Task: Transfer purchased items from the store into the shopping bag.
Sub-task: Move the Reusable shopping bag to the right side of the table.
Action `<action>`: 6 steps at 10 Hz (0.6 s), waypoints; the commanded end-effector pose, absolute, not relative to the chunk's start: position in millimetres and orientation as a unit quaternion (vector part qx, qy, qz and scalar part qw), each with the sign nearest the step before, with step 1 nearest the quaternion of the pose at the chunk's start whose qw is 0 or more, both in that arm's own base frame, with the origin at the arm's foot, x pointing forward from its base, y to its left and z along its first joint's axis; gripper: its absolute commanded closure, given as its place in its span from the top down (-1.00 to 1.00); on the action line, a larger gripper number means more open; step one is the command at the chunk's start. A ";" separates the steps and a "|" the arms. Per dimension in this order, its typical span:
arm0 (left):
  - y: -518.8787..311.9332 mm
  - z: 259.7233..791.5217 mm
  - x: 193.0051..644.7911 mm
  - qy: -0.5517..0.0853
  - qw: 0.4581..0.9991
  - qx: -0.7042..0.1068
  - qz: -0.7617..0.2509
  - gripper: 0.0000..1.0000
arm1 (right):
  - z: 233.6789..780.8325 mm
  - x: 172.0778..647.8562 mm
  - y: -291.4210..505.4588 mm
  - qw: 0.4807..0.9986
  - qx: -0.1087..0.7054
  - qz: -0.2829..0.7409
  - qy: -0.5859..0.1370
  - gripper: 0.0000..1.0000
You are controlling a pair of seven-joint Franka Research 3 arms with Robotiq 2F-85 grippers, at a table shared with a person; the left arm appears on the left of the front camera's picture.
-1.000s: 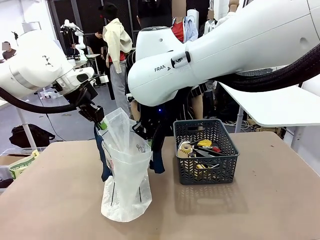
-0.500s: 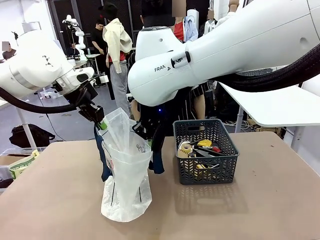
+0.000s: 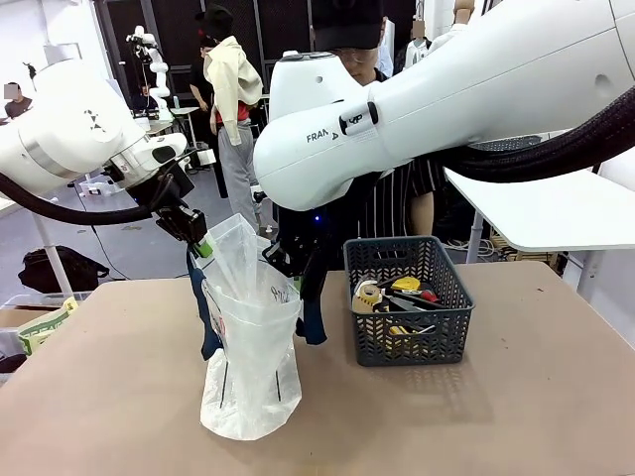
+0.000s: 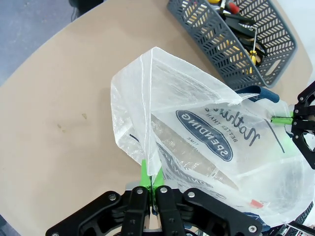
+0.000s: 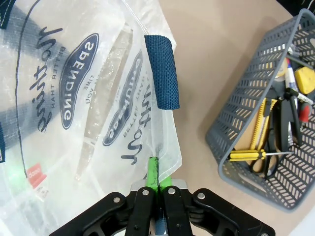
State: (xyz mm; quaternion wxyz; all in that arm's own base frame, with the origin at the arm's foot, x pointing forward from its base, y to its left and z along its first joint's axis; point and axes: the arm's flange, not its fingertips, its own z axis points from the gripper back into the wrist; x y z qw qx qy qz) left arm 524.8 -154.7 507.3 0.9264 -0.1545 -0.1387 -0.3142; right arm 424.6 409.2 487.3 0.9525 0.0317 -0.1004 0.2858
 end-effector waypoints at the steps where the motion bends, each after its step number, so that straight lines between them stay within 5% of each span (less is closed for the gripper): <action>1: -153.3 507.8 525.1 -0.143 0.925 -0.153 -0.316 -1.00 | 487.9 424.2 409.5 0.952 0.032 0.286 -0.101 -1.00; 6: -153.3 507.8 525.1 -0.143 0.925 -0.153 -0.316 -1.00 | 487.9 424.2 409.5 0.952 0.032 0.286 -0.101 -1.00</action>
